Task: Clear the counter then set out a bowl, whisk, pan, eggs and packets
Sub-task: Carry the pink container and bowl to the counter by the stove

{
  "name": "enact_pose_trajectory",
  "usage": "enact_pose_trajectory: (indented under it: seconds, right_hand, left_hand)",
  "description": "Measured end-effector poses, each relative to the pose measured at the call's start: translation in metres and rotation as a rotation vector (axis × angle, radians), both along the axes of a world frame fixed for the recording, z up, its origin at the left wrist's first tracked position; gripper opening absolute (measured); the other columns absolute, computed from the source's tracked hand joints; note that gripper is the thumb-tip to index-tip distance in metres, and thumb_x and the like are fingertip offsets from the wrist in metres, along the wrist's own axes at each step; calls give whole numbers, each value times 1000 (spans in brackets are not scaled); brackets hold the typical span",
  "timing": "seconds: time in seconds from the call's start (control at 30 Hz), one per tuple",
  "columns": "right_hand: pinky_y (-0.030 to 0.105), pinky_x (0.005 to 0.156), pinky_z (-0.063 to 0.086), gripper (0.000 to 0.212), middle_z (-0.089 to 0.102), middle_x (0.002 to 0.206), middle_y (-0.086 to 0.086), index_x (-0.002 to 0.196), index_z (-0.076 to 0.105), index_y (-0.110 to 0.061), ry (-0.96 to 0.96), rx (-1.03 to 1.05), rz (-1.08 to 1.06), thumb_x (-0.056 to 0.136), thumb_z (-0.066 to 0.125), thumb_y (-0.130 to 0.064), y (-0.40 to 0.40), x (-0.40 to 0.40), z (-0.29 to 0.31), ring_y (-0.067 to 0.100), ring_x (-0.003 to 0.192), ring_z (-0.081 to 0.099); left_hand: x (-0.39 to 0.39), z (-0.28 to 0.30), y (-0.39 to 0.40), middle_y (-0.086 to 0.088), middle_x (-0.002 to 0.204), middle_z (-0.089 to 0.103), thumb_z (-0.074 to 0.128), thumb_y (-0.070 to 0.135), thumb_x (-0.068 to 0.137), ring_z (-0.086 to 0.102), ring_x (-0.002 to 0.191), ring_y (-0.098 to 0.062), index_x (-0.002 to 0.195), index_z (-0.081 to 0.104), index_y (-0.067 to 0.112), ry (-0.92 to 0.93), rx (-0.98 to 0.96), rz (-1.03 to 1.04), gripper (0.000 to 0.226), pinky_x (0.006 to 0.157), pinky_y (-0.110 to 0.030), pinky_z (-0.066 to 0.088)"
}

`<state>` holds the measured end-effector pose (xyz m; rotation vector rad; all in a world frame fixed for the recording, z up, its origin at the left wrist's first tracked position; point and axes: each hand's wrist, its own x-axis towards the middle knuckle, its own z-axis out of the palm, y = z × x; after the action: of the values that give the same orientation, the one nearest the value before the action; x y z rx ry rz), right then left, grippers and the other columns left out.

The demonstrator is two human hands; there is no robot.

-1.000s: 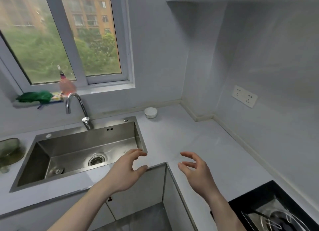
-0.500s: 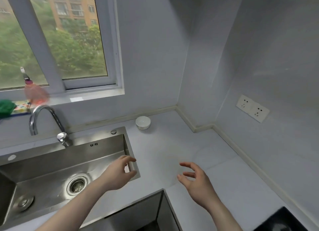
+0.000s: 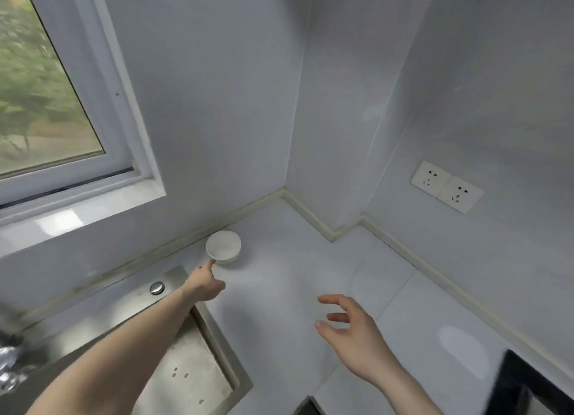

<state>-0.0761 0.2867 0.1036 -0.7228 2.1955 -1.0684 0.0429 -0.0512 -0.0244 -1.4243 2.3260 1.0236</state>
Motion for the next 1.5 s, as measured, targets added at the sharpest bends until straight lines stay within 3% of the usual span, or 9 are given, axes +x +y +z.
enact_pose_trajectory:
  seconds: [0.13,0.33,0.5,0.67,0.87,0.97,1.13,1.4,1.5]
  right_hand:
    - [19,91,53,32,52,127,-31,115,60,-47,-11,32,-43,90,70,-30,-15,1,-1,-13,110,55]
    - [15,88,52,31,53,126,-31,113,61,-47,-33,58,-122,89,70,-29,-13,5,-7,-17,108,54]
    - [18,90,53,32,54,126,-29,112,62,-47,-39,92,-182,88,71,-28,4,14,-16,-17,109,55]
    - [17,85,54,34,56,126,-27,112,63,-46,-72,54,-256,88,72,-24,35,24,-23,-15,106,58]
    - [9,77,49,32,60,124,-20,113,64,-42,-130,0,-364,89,72,-22,100,48,-23,-14,104,59]
    - [8,75,49,32,62,121,-20,114,64,-45,-142,-31,-445,89,71,-25,148,65,-18,-11,106,60]
    - [7,76,49,32,64,122,-17,114,63,-47,-92,-67,-630,89,73,-29,262,107,-11,-11,107,61]
    - [14,73,47,31,66,121,-18,114,62,-51,-33,-67,-916,90,71,-33,450,202,1,-11,93,64]
    - [13,67,51,31,63,124,-18,113,64,-48,-13,-99,-1032,90,72,-28,514,235,5,-9,103,62]
  left_hand:
    - [-26,-28,-39,-17,150,45,58,25,91,47,134,-34,158,17,19,-36,6,-15,79,107,-36,42]
    - [-51,-52,-56,-14,133,61,61,21,93,61,120,-33,136,52,11,-27,-23,34,45,94,-34,47]
    - [-43,-52,-54,-4,92,69,74,40,81,63,85,-28,100,68,21,-68,-96,62,27,74,-32,51]
    - [-28,-27,-7,1,94,71,79,54,78,64,87,-25,94,70,29,82,-218,-25,30,65,-31,46]
    - [-2,32,115,15,68,71,82,51,76,65,68,-8,80,65,37,256,-138,-262,22,58,-27,48]
    - [8,58,189,16,76,70,81,53,76,67,74,-3,82,64,39,310,-122,-398,23,64,-28,53]
    - [16,102,322,24,89,65,79,51,80,62,77,6,86,64,37,391,-74,-650,22,62,-19,43]
    - [28,128,501,21,82,70,79,52,78,60,78,11,86,65,38,486,15,-894,22,65,-16,43]
    - [41,124,573,19,75,71,82,47,77,62,82,11,82,65,38,515,65,-979,20,65,-17,43]
